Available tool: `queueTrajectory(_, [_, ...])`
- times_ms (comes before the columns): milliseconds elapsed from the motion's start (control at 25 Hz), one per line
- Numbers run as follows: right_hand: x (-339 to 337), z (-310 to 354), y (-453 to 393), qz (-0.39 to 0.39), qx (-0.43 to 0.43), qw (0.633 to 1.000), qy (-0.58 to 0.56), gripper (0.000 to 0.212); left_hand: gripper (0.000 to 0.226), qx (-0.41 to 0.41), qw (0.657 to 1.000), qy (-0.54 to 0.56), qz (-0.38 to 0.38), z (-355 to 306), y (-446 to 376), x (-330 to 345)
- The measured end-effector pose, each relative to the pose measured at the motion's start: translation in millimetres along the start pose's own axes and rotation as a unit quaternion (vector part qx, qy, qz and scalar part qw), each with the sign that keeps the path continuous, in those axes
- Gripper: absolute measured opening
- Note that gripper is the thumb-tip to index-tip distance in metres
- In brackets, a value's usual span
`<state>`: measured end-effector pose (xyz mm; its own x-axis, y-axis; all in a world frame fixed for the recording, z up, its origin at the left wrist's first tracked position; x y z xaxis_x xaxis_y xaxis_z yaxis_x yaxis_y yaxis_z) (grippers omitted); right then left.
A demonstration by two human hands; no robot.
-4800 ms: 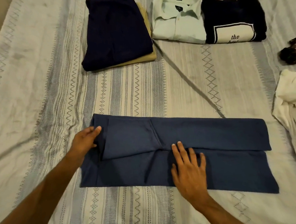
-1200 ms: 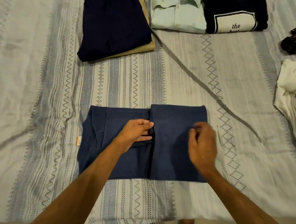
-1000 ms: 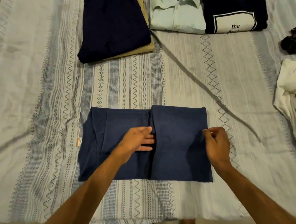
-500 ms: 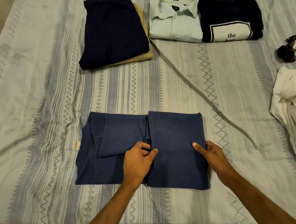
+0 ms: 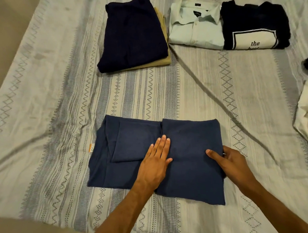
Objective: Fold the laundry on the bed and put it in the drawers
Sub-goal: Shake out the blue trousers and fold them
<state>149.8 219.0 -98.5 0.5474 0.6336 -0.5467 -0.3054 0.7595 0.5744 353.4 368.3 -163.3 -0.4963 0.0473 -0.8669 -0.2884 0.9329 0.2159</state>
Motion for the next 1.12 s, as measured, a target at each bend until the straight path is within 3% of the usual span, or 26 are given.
queueTrajectory(80, [-2, 29, 11, 0.002, -0.034, 0.999, 0.023, 0.035, 0.064, -0.004, 1.0, 0.006, -0.023, -2, 2, -9])
queueTrajectory(200, [3, 79, 27, -0.01, -0.075, 0.995, 0.065, 0.025, 0.062, -0.014, 0.996, 0.09, 0.009, -4, 2, -21])
queueTrajectory(280, [19, 126, 43, -0.009, -0.119, 0.991, 0.068, 0.014, 0.062, -0.026, 0.975, 0.216, 0.039, 2, 6, -31])
queueTrajectory(320, [32, 151, 51, -0.005, -0.14, 0.988, 0.066, 0.013, 0.059, -0.052, 0.945, 0.319, 0.056, 6, 7, -38])
queueTrajectory(360, [48, 174, 57, -0.002, -0.156, 0.985, 0.069, 0.013, 0.05, -0.104, 0.884, 0.45, 0.072, 11, 8, -46])
queueTrajectory(440, [90, 214, 64, 0.01, -0.165, 0.982, 0.091, 0.017, 0.036, -0.255, 0.679, 0.686, 0.061, 34, 16, -65])
queueTrajectory(480, [116, 230, 63, 0.023, -0.162, 0.981, 0.105, 0.018, 0.044, -0.305, 0.584, 0.751, 0.039, 54, 22, -74])
queueTrajectory(520, [143, 240, 60, 0.034, -0.16, 0.978, 0.13, 0.018, 0.051, -0.337, 0.51, 0.791, 0.021, 76, 28, -80])
queueTrajectory(560, [170, 248, 56, 0.04, -0.161, 0.972, 0.167, 0.016, 0.056, -0.351, 0.468, 0.811, 0.006, 102, 36, -88])
queueTrajectory(640, [222, 259, 50, 0.051, -0.159, 0.955, 0.245, 0.017, 0.071, -0.354, 0.432, 0.829, -0.015, 152, 57, -102])
queueTrajectory(720, [262, 267, 47, 0.057, -0.153, 0.939, 0.304, 0.019, 0.079, -0.36, 0.446, 0.82, -0.015, 193, 74, -104])
queueTrajectory(880, [301, 282, 48, 0.026, -0.147, 0.92, 0.362, 0.03, 0.062, -0.365, 0.56, 0.744, -0.014, 240, 85, -119])
queueTrajectory(1040, [310, 269, 55, 0.052, -0.167, 0.935, 0.31, 0.028, 0.033, -0.333, 0.673, 0.661, 0.0, 241, 79, -119])
queueTrajectory(1120, [272, 257, 56, -0.044, -0.208, 0.941, 0.265, 0.015, 0.026, -0.303, 0.715, 0.629, -0.033, 240, 72, -120])
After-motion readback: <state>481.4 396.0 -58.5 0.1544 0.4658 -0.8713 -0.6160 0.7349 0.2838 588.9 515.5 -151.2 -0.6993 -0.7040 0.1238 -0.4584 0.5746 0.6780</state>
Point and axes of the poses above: each hand's wrist, its own y-axis away from the middle knuckle, its own x-axis out of the palm, z = x × y, the point moved 10 cm from there along -y, towards the middle knuckle, and after that the axes turned 10 degrees about y, right-handed, at the moved point
